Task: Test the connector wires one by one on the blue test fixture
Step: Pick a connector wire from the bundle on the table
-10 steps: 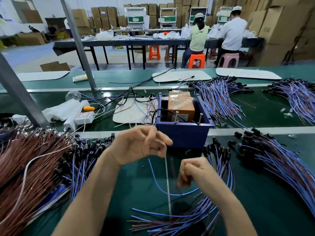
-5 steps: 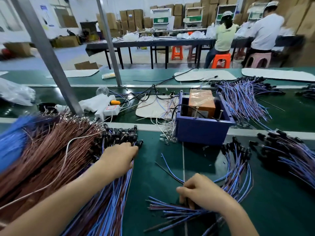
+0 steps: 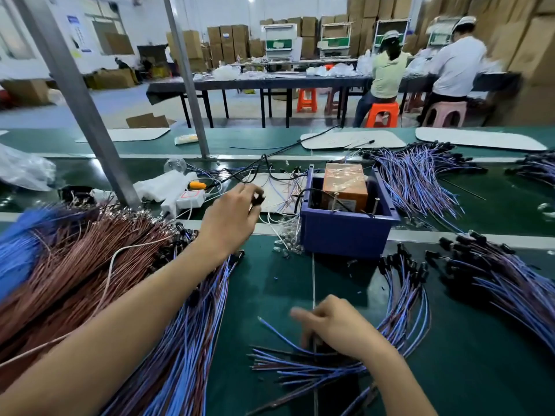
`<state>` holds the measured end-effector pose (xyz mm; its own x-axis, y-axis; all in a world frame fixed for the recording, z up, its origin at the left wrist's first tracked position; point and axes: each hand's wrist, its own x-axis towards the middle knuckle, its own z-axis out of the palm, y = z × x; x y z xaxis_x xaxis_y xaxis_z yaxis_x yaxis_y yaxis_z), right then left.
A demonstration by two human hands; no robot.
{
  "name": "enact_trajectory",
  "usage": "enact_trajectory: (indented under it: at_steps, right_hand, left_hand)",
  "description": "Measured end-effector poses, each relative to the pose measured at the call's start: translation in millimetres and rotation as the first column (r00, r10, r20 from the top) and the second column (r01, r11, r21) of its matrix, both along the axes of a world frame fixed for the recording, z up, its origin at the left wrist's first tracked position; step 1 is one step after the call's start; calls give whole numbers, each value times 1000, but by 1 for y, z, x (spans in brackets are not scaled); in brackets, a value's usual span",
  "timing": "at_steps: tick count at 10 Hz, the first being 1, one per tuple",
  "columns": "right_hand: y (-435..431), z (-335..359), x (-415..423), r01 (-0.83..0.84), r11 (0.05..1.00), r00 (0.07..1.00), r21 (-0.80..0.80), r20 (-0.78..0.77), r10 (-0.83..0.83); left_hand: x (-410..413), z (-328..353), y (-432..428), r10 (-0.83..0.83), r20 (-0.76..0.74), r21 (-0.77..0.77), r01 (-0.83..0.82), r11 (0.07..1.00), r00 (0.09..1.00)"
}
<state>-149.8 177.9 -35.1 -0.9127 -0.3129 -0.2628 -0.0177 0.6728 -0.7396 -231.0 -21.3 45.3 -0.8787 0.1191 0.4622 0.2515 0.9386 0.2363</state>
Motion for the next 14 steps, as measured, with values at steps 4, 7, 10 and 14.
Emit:
enact_trajectory:
  at_steps: [4,7,10,14]
  right_hand:
    - [25,96,-19,450,115,884,-885,460,83]
    - [59,106,-24,277,-174,727,-945,325,-605]
    - [67,128,-24,-95,99,538,-991,-134,-832]
    - [58,109,-51,-130,733,533,-668,-670,-517]
  left_hand:
    - [123,2,97,-659,335,-283,739,611,673]
    - [110,-37,68,-788,302,-404,821,403,536]
    - [57,24,81,-789,-18,311,753,580,615]
    - [36,71,127,-679,-345,643,690,332,648]
